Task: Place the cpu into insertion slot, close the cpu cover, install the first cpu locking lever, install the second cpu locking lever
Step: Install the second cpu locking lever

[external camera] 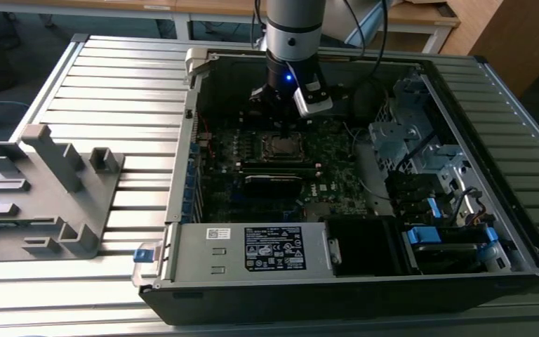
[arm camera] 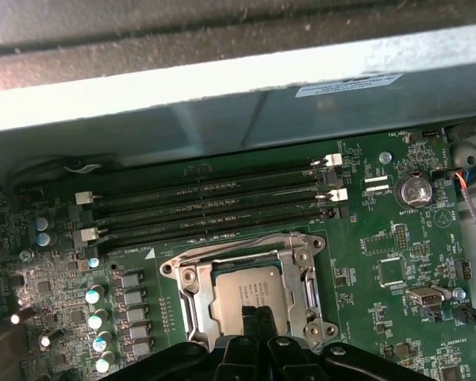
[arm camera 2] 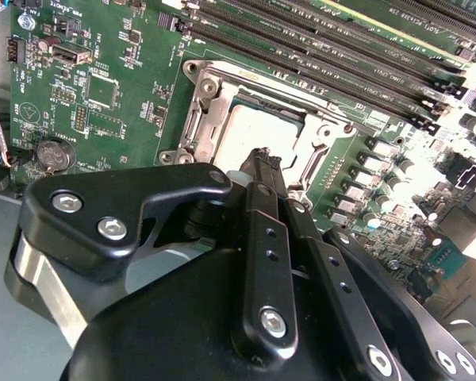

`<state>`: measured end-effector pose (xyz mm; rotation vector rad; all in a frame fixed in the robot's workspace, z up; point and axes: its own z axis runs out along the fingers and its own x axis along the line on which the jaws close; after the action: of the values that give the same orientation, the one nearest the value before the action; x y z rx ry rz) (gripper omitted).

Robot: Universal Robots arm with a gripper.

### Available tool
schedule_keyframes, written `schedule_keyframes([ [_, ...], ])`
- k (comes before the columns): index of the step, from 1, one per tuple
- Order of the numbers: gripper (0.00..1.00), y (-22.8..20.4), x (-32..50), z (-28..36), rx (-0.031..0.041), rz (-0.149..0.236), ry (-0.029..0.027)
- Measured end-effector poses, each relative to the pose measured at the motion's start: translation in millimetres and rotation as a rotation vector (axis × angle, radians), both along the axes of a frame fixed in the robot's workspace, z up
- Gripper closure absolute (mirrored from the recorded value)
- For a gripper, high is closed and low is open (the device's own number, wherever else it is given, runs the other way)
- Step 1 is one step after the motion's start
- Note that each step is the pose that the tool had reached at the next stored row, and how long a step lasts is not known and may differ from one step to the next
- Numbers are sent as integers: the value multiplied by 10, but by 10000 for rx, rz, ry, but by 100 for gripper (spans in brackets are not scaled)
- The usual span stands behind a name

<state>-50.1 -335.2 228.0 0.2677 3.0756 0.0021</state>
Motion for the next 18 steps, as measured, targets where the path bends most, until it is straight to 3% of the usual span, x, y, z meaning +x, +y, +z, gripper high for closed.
schedule_keyframes([
  [18,89,-5,0,22,-5,1,4],
])
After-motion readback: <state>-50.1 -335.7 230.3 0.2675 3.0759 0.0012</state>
